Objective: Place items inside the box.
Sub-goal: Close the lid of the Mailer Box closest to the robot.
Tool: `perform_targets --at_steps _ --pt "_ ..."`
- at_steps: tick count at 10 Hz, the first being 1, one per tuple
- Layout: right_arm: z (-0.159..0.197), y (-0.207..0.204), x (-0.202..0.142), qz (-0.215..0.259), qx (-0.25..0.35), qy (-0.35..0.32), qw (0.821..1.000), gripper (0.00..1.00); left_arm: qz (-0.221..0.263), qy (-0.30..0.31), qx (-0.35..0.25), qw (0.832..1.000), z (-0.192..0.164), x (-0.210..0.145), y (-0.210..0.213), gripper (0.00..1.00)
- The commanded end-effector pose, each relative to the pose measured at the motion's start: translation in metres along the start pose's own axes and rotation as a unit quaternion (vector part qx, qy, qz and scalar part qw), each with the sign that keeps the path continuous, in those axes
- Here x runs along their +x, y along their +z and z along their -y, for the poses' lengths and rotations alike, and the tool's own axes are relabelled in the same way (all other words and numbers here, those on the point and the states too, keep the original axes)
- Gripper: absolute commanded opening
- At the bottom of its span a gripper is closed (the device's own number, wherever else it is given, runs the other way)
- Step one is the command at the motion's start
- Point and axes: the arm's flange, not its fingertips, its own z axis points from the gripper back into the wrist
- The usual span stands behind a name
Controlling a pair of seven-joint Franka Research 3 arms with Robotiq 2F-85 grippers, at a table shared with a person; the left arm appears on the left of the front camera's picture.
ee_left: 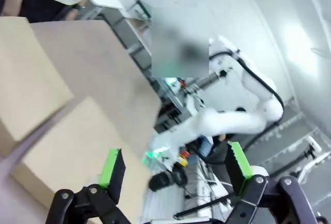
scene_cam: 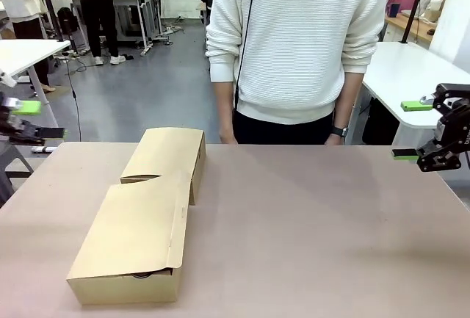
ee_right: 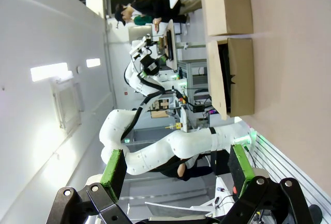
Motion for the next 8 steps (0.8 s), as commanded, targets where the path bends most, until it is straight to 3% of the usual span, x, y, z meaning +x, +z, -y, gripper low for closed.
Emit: perform_targets --at_steps 1,8 --pt "-0.0054 0.0028 -0.0008 -0.004 -0.002 -0.006 1.0 1.0 0.003 -0.005 0.022 1.0 -0.0129 0.0044 -0.0077 0.98" --pt "-0.0054 0.0028 -0.0008 -0.004 -0.002 -0.006 1.0 1.0 0.003 -0.005 0.022 1.0 -0.0129 0.0044 -0.0077 0.98"
